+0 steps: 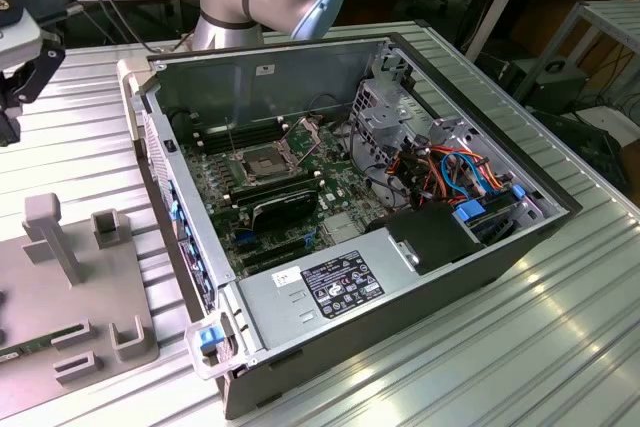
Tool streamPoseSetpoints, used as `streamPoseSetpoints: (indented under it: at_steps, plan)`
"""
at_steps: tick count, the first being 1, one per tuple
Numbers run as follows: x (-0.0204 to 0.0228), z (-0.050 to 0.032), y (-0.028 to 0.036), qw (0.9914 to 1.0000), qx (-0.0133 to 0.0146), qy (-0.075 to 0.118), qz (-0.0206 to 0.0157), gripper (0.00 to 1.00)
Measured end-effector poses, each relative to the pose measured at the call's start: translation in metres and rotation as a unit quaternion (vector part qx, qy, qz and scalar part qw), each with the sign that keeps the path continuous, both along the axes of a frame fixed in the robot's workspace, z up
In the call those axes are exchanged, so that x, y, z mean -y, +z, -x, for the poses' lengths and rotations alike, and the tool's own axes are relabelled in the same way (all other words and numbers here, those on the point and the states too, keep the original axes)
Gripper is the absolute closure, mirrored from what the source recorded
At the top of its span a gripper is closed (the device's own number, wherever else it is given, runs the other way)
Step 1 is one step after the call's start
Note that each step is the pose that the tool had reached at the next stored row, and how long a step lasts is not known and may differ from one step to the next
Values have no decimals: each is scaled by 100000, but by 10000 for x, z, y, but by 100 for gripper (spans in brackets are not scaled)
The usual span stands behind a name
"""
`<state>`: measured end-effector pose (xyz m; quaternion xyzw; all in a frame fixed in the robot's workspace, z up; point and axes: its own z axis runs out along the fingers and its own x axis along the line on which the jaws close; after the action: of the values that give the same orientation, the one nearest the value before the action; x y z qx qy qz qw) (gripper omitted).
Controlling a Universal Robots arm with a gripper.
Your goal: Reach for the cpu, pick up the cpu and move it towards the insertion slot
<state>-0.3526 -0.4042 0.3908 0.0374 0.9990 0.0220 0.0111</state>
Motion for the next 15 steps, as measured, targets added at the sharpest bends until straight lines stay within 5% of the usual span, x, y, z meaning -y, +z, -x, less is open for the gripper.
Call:
streamPoseSetpoints:
  at_steps: [9,15]
  plan:
    - [46,355,-6,100000,-3,2,-1,89]
    - [84,523,-13,100000,-2,5,-2,89]
